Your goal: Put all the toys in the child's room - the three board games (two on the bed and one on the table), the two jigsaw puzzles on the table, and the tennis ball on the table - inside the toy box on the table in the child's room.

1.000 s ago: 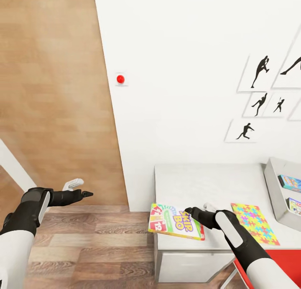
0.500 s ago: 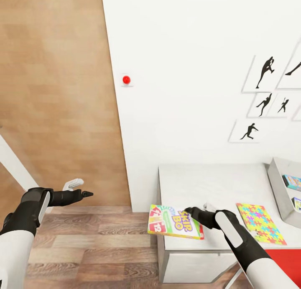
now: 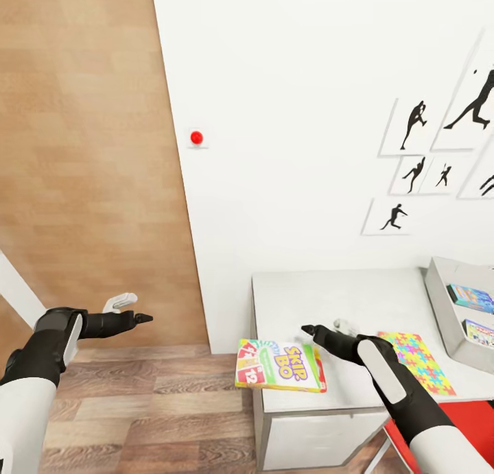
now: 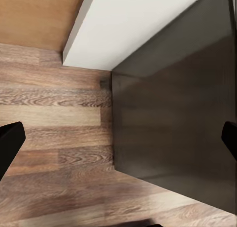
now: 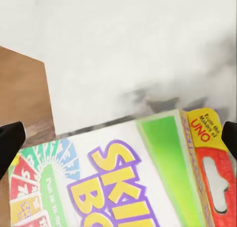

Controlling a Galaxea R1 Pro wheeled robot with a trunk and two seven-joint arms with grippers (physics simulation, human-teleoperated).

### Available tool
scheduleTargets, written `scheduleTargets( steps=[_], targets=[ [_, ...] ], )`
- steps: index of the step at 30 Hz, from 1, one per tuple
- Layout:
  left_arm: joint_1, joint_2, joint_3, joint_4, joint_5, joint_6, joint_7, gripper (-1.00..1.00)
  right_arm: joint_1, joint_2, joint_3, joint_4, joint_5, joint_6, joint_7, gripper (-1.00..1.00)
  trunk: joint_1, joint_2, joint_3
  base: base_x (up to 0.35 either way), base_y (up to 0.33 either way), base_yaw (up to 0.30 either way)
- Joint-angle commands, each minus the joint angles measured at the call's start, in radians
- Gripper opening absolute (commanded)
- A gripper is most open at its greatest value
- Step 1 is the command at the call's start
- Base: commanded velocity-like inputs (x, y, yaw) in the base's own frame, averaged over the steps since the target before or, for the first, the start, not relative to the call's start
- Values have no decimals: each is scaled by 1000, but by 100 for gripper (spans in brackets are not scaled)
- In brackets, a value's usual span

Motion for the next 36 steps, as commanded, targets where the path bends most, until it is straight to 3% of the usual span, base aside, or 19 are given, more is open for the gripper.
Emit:
scheduleTargets(
  steps=[1, 6, 10, 15, 19, 24, 29, 36],
  targets=[
    [-1, -1, 3, -1, -11, 4, -9, 100, -2, -1, -3, -26, -10, 1, -7, 100, 1, -2, -1, 0, 0, -109],
    [-2, -26, 3, 20, -12, -1, -5, 100, 25, -7, -17, -177, -11, 2, 47, 100, 1, -2, 7, 0, 0, -109],
    [-1, -41, 3, 75, -11, -19, -4, 100, 94, -34, -20, -315, -10, -1, 160, 100, 1, -2, 13, 0, 0, -107],
    [-2, -44, 3, 108, -10, -42, -4, 100, 164, -77, -44, -426, -10, -7, 377, 100, 1, -2, 20, 0, 92, -63],
    [-3, -48, 10, 120, -3, -58, -10, 100, 195, -86, -96, -446, -4, -10, 652, 100, 1, -2, 22, 0, 107, -12],
    [-3, -54, 14, 139, 18, -70, -17, 100, 201, -80, -103, -446, 1, -15, 720, 100, 1, -2, 22, 0, 18, -2],
    [-3, -55, 14, 182, 65, -73, -17, 100, 204, -78, -104, -445, 2, -15, 729, 100, 1, -2, 22, 24, 145, 0],
    [-3, -57, 15, 191, 81, -75, -21, 100, 205, -79, -106, -445, 0, -13, 735, 100, 1, -2, 22, 132, 142, 0]
  ],
)
